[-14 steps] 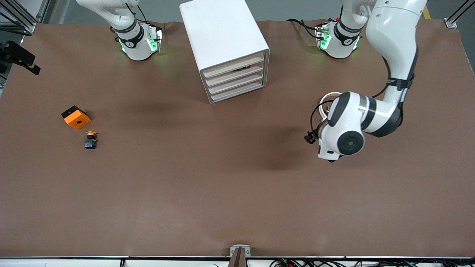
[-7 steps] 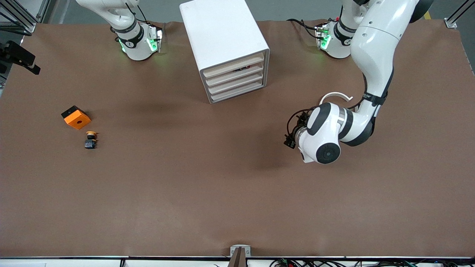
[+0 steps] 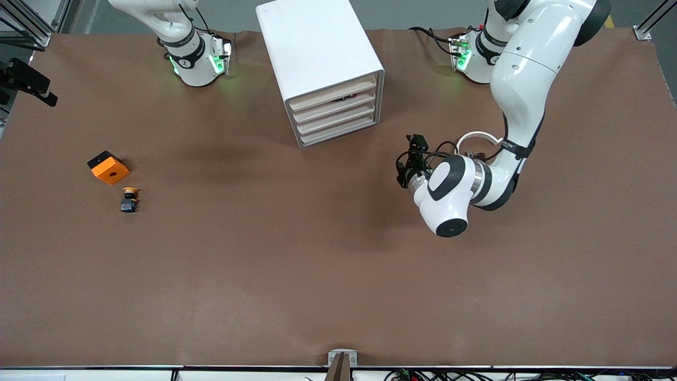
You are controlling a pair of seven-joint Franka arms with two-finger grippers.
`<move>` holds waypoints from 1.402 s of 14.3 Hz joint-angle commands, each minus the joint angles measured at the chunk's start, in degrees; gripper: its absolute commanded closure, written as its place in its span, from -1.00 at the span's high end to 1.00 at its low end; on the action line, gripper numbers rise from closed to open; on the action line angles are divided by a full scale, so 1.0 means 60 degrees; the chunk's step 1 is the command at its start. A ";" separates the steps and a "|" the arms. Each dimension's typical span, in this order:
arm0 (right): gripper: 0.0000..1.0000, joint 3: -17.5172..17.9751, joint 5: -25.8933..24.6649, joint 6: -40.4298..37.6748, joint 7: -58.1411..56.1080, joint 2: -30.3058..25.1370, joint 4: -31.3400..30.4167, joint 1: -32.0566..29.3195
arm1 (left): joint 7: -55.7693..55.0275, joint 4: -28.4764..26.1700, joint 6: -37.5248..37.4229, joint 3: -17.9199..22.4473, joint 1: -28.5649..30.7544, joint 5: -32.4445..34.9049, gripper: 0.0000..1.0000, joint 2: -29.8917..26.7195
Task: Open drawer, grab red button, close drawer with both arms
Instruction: 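Hook the left gripper onto the upper drawer front of the cabinet, then pull the upper drawer open with the left gripper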
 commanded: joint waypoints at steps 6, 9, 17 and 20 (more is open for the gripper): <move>1.00 -0.0035 0.0002 -0.0009 -0.0073 -0.0208 -0.0184 0.0032 | -0.3198 0.0267 -0.1266 -0.0125 0.0016 -0.2081 1.00 0.1237; 1.00 -0.0035 -0.0012 -0.0009 -0.0073 -0.0208 -0.0184 0.0017 | -0.3945 0.0267 -0.1354 -0.0140 -0.0159 -0.2755 1.00 0.1399; 1.00 -0.0049 0.0003 -0.0024 -0.0059 -0.0208 -0.0184 0.0017 | -0.4841 0.0457 -0.1808 -0.0140 -0.0496 -0.3270 0.44 0.1604; 1.00 -0.0050 0.0120 -0.0039 -0.0059 -0.0208 -0.0184 0.0002 | -0.4841 0.0428 -0.1853 -0.0140 -0.0643 -0.3270 0.30 0.1604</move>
